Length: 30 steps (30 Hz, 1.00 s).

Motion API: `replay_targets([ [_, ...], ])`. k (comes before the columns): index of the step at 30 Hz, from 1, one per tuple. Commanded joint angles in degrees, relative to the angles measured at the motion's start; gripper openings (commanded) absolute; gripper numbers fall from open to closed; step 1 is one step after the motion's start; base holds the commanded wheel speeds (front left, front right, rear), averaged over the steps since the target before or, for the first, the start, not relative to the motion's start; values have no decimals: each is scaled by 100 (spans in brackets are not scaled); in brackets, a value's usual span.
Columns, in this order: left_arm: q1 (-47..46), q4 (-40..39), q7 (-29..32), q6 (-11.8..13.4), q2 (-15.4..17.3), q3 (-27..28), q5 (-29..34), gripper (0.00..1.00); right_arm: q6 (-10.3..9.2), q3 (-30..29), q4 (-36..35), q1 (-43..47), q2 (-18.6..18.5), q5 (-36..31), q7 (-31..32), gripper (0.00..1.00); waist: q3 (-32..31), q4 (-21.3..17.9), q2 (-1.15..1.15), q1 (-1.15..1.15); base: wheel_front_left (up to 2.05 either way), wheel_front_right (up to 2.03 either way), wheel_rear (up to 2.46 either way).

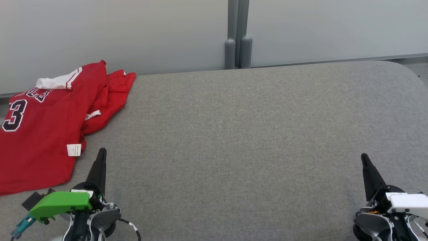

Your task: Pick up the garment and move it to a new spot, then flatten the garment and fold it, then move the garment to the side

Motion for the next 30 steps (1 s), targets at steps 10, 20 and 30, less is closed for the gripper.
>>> replay_targets([
  [10, -72, -1, 5, -17, 4, 2, 17, 0, 5, -11, -6, 48, -30, 12, 14, 0, 0, 0, 56, 0, 0, 0, 0],
  [20, -73, -1, 5, -17, 4, 1, 18, 0, 5, -11, -6, 49, -30, 12, 14, 0, 0, 0, 56, 0, 0, 0, 0],
  [30, -73, -1, 5, -17, 4, 1, 18, 0, 5, -10, -6, 49, -30, 12, 14, 0, 0, 0, 56, 0, 0, 0, 0],
])
